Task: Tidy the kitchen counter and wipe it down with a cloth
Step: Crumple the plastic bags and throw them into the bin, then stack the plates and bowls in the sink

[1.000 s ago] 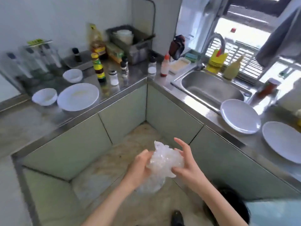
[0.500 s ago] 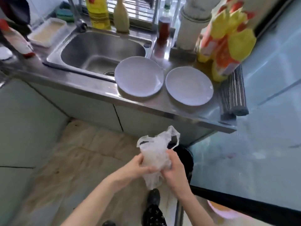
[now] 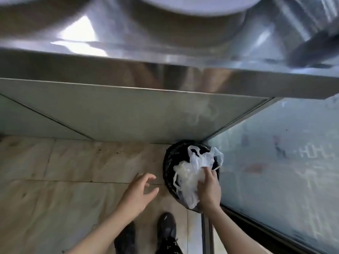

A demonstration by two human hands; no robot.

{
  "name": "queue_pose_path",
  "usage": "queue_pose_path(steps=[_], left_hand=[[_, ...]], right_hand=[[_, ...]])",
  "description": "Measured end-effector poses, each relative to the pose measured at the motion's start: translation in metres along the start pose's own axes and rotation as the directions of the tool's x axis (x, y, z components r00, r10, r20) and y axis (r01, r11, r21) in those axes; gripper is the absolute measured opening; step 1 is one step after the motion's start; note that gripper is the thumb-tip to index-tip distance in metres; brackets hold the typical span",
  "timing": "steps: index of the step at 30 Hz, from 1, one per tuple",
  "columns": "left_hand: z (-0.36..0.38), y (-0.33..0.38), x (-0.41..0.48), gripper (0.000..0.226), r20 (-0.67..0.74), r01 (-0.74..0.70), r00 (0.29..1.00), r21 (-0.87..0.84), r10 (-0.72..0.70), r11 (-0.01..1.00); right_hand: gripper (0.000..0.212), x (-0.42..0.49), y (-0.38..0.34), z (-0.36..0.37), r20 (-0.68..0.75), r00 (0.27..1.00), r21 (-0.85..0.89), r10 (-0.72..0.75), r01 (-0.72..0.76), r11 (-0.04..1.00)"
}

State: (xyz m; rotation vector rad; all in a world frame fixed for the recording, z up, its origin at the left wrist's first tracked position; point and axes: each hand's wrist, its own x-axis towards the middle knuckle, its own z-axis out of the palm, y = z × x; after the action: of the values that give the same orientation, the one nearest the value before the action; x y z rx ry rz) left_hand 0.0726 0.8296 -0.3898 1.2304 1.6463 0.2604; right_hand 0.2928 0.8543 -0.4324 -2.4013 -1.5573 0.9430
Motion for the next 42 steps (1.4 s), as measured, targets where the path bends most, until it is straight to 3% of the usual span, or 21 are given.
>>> queue_pose_path(steps=[4, 7, 9, 14, 21, 27, 31, 36, 42], left_hand=[[0.045, -0.041, 0.067, 0.025, 0.017, -0.016, 1.0, 0.004, 0.016, 1.0], [0.068, -0.065, 0.096, 0.021, 0.032, -0.042, 0.999, 0.003, 0.042, 0.999], [0.072, -0.075, 0.104, 0.018, 0.037, -0.064, 0.997, 0.006, 0.064, 0.998], [0.055, -0.054, 0.077, 0.012, 0.096, -0.048, 0.994, 0.047, 0.044, 0.998], [-0.024, 0.057, -0.027, 0.011, 0.177, -0.061, 0.984, 0.128, 0.038, 0.99], [-0.094, 0.151, -0.118, 0.014, 0.051, -0.081, 0.996, 0.065, 0.078, 0.995], [-0.133, 0.189, -0.18, 0.012, -0.08, -0.086, 0.994, -0.077, 0.079, 0.993], [-0.169, 0.206, -0.239, 0.014, -0.255, -0.058, 0.967, -0.278, -0.015, 0.959], [-0.212, 0.195, -0.264, 0.015, -0.31, -0.027, 0.946, -0.358, -0.091, 0.933]], right_hand=[[0.051, 0.051, 0.04, 0.079, 0.049, 0.998, -0.034, -0.031, 0.033, 0.999], [0.095, 0.082, 0.064, 0.116, 0.348, 0.938, 0.056, 0.009, -0.031, 0.998], [0.111, 0.089, 0.068, 0.118, 0.444, 0.896, 0.165, 0.026, -0.11, 0.98], [0.082, 0.059, 0.058, 0.07, 0.338, 0.941, 0.2, 0.002, -0.074, 0.977], [0.039, -0.036, -0.019, -0.069, 0.231, 0.973, 0.207, -0.006, -0.043, 0.977], [0.029, -0.113, -0.093, -0.176, 0.23, 0.971, 0.243, -0.062, 0.005, 0.97], [0.024, -0.165, -0.135, -0.235, 0.245, 0.954, 0.268, -0.172, 0.104, 0.958], [0.017, -0.2, -0.177, -0.27, 0.289, 0.922, 0.298, -0.258, 0.17, 0.939], [0.013, -0.205, -0.229, -0.282, 0.31, 0.899, 0.356, -0.309, 0.192, 0.915]])
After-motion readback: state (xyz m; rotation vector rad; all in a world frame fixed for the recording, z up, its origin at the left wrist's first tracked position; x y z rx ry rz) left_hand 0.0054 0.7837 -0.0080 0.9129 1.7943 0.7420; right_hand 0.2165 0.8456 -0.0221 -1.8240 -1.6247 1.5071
